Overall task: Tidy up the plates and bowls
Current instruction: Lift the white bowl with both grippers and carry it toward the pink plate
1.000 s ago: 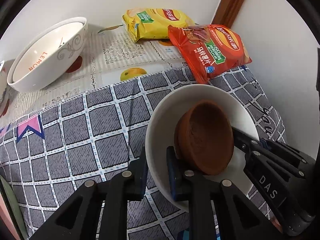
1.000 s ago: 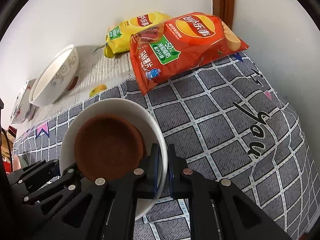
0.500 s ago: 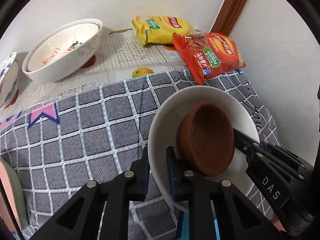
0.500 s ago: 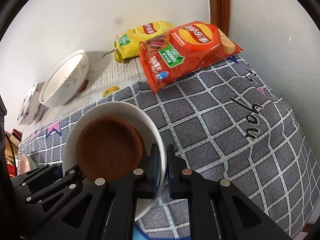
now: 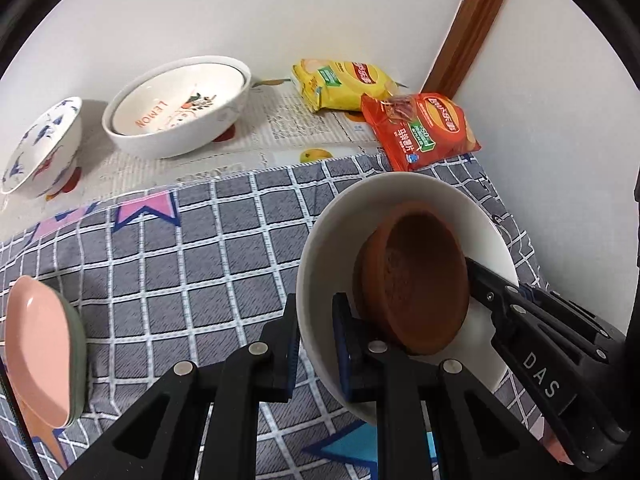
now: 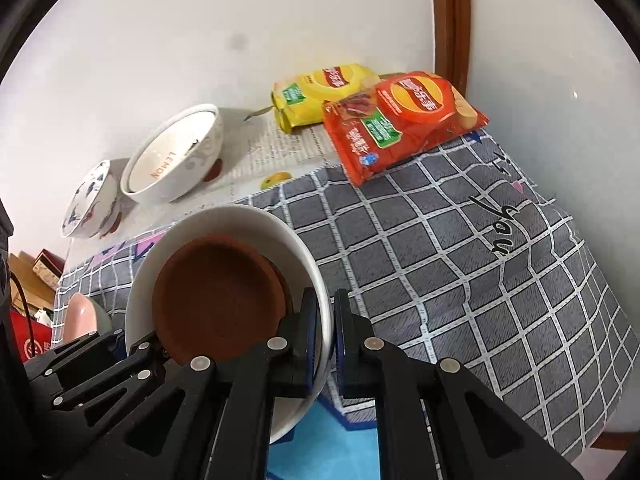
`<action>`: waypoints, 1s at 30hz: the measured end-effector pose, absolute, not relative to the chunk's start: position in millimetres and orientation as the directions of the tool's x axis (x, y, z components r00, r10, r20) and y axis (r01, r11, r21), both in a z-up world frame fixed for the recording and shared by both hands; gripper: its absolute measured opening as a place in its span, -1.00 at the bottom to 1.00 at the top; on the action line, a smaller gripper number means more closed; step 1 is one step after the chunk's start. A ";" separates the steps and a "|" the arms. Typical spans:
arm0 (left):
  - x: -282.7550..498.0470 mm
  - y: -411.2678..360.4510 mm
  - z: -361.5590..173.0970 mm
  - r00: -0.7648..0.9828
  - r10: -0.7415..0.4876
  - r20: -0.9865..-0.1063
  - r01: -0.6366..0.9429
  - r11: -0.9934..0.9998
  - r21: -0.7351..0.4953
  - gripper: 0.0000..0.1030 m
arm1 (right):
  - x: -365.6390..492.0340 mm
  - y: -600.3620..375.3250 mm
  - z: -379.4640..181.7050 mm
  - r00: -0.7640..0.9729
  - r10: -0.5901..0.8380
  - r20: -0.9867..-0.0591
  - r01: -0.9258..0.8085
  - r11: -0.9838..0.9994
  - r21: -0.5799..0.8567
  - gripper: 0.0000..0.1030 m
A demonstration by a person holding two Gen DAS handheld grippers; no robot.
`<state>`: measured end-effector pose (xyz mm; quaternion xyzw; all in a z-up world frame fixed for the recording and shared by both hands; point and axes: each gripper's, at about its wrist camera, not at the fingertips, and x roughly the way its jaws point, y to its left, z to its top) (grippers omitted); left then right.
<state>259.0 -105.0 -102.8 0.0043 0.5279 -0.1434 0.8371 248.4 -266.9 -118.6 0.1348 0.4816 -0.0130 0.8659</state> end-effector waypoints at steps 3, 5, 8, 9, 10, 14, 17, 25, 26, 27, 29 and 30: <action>254.4 -97.6 -97.2 0.409 -0.235 -0.882 0.238 0.960 -0.146 -0.70 | 243.5 -259.7 -112.1 0.543 0.106 -0.833 0.145 0.965 0.217 -0.84; 250.7 -92.6 -94.0 0.416 -0.235 -0.879 0.235 0.961 -0.145 -0.70 | 241.0 -255.1 -108.6 0.546 0.107 -0.831 0.140 0.966 0.217 -0.84; 246.7 -86.7 -90.8 0.427 -0.229 -0.875 0.229 0.963 -0.140 -0.70 | 236.9 -248.3 -104.1 0.553 0.113 -0.826 0.133 0.966 0.221 -0.84; 245.5 -83.9 -90.3 0.428 -0.228 -0.875 0.226 0.964 -0.141 -0.70 | 235.9 -245.8 -103.0 0.554 0.115 -0.824 0.130 0.966 0.222 -0.85; 244.4 -81.3 -90.0 0.428 -0.229 -0.874 0.221 0.964 -0.145 -0.70 | 234.9 -242.9 -101.8 0.556 0.116 -0.823 0.127 0.967 0.222 -0.84; 240.9 -71.6 -88.2 0.435 -0.229 -0.871 0.211 0.966 -0.148 -0.70 | 232.5 -233.8 -98.8 0.561 0.122 -0.819 0.117 0.967 0.224 -0.84; 239.0 -63.3 -86.2 0.439 -0.232 -0.868 0.202 0.967 -0.157 -0.70 | 231.8 -227.5 -97.1 0.561 0.129 -0.818 0.110 0.968 0.227 -0.84; 236.1 -41.9 -85.1 0.446 -0.223 -0.867 0.179 0.971 -0.158 -0.70 | 230.7 -209.1 -96.5 0.563 0.143 -0.814 0.088 0.969 0.231 -0.84; 235.6 -39.3 -84.9 0.447 -0.222 -0.867 0.176 0.972 -0.158 -0.70 | 230.6 -206.0 -96.4 0.562 0.145 -0.814 0.085 0.969 0.232 -0.84; 235.2 -35.9 -84.8 0.449 -0.220 -0.866 0.172 0.972 -0.158 -0.70 | 230.5 -203.4 -96.3 0.562 0.147 -0.814 0.082 0.969 0.232 -0.84; 234.7 -30.9 -84.4 0.450 -0.218 -0.866 0.165 0.973 -0.159 -0.70 | 230.5 -196.7 -96.3 0.560 0.151 -0.814 0.075 0.970 0.232 -0.84; 234.1 -27.0 -84.2 0.453 -0.216 -0.865 0.160 0.974 -0.159 -0.70 | 230.6 -194.0 -96.3 0.560 0.153 -0.814 0.072 0.970 0.231 -0.84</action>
